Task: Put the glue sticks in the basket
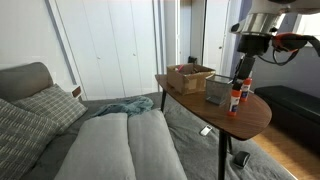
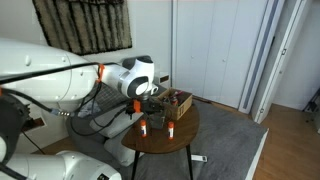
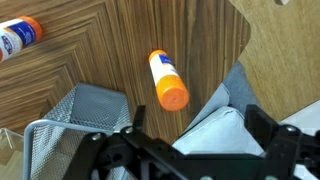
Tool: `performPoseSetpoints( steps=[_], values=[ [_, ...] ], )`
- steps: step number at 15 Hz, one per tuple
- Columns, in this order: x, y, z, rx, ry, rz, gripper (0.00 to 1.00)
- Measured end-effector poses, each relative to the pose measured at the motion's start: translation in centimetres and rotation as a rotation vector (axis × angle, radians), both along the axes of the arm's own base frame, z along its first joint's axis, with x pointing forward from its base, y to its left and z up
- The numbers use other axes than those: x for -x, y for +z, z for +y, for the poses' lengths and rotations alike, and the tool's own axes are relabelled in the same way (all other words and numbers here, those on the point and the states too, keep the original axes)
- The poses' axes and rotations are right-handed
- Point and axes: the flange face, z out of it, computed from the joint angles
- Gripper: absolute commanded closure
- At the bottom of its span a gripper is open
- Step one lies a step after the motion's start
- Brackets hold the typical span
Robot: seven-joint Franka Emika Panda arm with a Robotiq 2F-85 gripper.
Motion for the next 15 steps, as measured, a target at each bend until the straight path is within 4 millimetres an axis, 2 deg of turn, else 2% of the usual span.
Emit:
performPoseSetpoints(
  steps=[4, 5, 6, 8, 10, 11, 13, 15],
  values=[
    [0.14, -0.52, -0.05, 0.009, 0.003, 0.003, 0.00],
    [0.14, -0.54, -0.06, 0.011, 0.004, 0.003, 0.06],
    [0.15, -0.55, -0.07, 0.012, 0.005, 0.003, 0.28],
    [0.15, -0.57, -0.07, 0.013, 0.005, 0.003, 0.33],
    [0.15, -0.58, -0.08, 0.014, 0.006, 0.003, 0.10],
    [0.14, -0.59, -0.09, 0.014, 0.006, 0.003, 0.06],
    [0.10, -0.62, -0.20, 0.019, 0.006, 0.002, 0.00],
    [-0.06, -0.65, -0.35, 0.025, 0.003, -0.006, 0.00]
  ],
)
